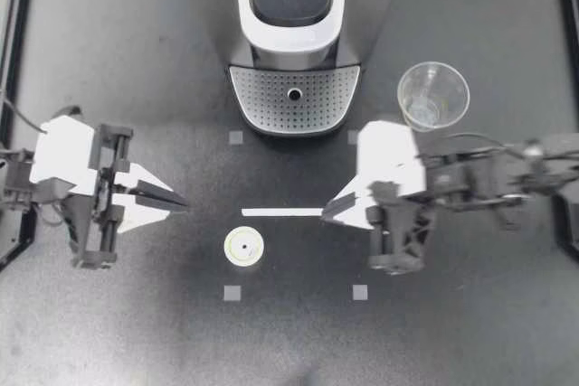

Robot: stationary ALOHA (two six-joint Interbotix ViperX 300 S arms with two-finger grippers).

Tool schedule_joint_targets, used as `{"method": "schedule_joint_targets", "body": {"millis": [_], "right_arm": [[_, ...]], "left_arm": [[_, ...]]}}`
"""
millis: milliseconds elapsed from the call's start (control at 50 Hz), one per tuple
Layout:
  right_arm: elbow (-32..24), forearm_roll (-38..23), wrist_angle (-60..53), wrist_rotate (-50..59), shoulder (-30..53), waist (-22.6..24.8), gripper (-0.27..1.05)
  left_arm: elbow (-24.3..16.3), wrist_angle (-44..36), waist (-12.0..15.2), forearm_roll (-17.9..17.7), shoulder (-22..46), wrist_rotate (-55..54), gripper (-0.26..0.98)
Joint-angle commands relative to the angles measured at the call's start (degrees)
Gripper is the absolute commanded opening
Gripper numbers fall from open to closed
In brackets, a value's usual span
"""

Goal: Place the coffee capsule inside the capsule container, then place the cup onto the center of the cup tray, then push the 'Hot Water' and 'Travel Mug' buttons.

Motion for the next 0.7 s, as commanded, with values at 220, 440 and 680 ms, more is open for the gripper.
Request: {"method": "schedule_joint_targets", "body": {"millis": [220, 440, 680], "right_arm": [[-6.06, -0.09, 6.24, 0.09, 5.1, 1.85, 0.01], [-8.17, -0.09, 6.24, 0.35, 7.38, 1.93, 0.01], [-10.28, 0.09, 6.33, 0.53, 10.11, 1.93, 0.01]], "left_arm": [[-0.97, -0.26, -1.41, 1.58, 3.25, 0.35, 0.33], [-2.29, -0.26, -1.41, 1.67, 6.94, 0.44, 0.79], [-4.92, -0.26, -2.02, 1.93, 12.83, 1.32, 0.75]]}}
